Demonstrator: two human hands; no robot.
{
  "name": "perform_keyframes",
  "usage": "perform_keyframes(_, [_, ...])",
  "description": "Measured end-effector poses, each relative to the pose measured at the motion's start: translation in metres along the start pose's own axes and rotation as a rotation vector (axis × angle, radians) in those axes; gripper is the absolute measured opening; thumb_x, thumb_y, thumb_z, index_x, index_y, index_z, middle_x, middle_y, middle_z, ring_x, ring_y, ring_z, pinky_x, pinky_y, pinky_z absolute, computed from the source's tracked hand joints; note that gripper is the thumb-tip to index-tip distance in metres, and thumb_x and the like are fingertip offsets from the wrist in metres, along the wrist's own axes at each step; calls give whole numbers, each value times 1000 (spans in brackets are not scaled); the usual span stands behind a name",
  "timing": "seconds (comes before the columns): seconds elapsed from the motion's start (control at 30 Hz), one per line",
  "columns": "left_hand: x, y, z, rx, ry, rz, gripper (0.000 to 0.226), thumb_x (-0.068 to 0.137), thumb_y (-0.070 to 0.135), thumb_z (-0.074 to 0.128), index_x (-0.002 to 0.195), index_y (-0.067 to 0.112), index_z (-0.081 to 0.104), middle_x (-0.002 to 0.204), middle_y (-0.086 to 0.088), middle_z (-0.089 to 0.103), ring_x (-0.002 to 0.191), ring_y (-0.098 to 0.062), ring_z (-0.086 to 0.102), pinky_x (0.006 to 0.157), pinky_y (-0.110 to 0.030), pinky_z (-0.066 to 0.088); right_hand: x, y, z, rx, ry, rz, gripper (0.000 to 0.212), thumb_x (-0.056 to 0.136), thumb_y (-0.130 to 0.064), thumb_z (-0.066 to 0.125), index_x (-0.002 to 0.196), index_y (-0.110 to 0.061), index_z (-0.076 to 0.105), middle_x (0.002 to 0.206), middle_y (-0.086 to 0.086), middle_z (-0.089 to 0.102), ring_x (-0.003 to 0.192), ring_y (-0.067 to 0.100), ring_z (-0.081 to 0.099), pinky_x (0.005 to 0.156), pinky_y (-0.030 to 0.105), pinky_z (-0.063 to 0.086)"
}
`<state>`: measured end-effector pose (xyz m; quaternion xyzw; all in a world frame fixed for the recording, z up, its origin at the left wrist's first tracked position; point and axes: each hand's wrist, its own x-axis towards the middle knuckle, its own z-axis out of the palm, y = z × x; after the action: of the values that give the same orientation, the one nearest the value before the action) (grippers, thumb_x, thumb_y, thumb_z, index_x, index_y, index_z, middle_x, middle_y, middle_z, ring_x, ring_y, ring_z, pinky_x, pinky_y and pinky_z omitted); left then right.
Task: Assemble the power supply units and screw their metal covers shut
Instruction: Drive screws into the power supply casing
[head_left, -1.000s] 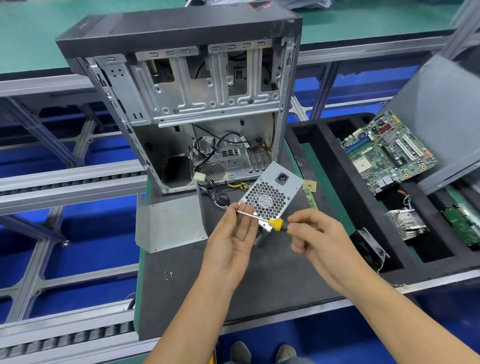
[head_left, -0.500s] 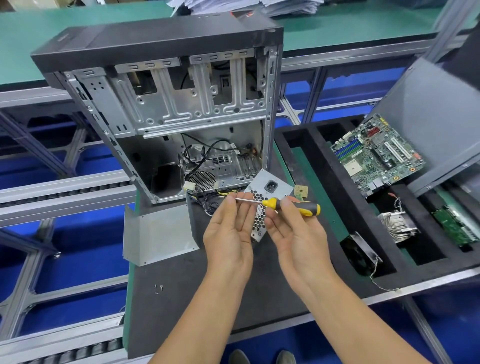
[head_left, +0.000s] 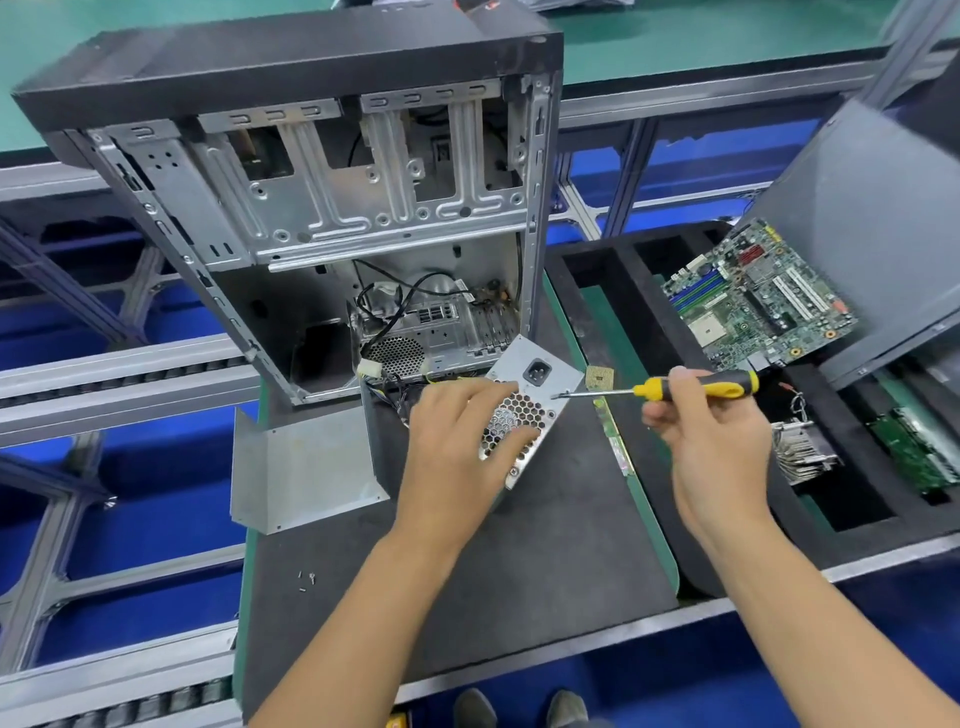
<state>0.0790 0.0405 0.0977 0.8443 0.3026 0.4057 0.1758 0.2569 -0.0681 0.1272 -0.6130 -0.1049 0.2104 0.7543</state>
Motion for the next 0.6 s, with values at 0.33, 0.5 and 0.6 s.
perform_keyframes(0.33, [8, -3, 32, 138, -146, 45, 34, 70, 29, 89, 99, 17, 78, 90, 2, 68, 85, -34, 58, 67, -43, 44, 9, 20, -13, -175, -44, -33, 14, 95, -17, 64, 94, -4, 64, 74, 7, 72, 63, 18, 68, 66, 30, 58])
perform_keyframes(0.5, [9, -3, 34, 194, -160, 56, 27, 71, 29, 89, 95, 24, 78, 90, 4, 64, 84, -32, 54, 69, -37, 34, 9, 15, -10, -214, -76, -59, 14, 94, -13, 65, 94, 1, 63, 74, 7, 71, 64, 19, 69, 66, 29, 58])
perform_keyframes(0.6, [8, -3, 36, 220, -159, 55, 23, 73, 30, 87, 94, 27, 78, 90, 5, 63, 86, -27, 49, 70, -36, 32, 7, 9, -5, -222, -95, -78, 10, 93, -12, 65, 93, -2, 62, 71, 3, 71, 62, 18, 69, 65, 28, 58])
